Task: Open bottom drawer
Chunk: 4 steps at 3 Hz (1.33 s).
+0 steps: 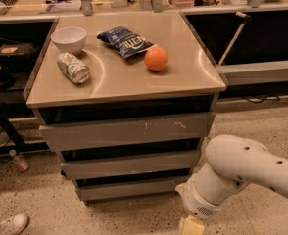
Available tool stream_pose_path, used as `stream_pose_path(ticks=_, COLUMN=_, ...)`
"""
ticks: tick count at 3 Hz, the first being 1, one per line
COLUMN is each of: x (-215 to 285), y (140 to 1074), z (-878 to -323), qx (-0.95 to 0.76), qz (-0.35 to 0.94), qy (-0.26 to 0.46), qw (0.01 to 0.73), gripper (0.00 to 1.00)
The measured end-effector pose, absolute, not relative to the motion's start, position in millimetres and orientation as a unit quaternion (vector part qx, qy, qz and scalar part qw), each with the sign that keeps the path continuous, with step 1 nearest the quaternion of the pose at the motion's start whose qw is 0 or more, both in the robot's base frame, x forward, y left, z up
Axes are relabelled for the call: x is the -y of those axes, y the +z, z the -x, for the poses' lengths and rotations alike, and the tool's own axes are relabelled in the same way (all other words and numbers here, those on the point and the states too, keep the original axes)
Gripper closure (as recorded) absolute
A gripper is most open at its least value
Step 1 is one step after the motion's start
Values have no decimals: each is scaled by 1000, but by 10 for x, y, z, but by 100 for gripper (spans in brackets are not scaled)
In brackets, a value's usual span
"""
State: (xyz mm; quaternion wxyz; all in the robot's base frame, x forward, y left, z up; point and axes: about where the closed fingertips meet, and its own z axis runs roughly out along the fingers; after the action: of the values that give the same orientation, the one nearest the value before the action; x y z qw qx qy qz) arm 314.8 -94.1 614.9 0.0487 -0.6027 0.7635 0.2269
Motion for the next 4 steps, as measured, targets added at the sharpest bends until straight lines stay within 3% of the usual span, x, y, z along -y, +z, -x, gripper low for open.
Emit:
stream_pose_path(ticks=1, x=901, y=5665, z=-3160, qx=-760, qz=601, qy=245, qw=48, gripper=0)
stream_pose_path(ticks=3, x=721, y=4544, z=-3747, qx=-752, qz=605, qy=239, qw=106, gripper=0)
stream_pose_path(ticks=4, x=727, y=4458, z=-3745, qx=-753, qz=601, qy=245, qw=106, gripper=0)
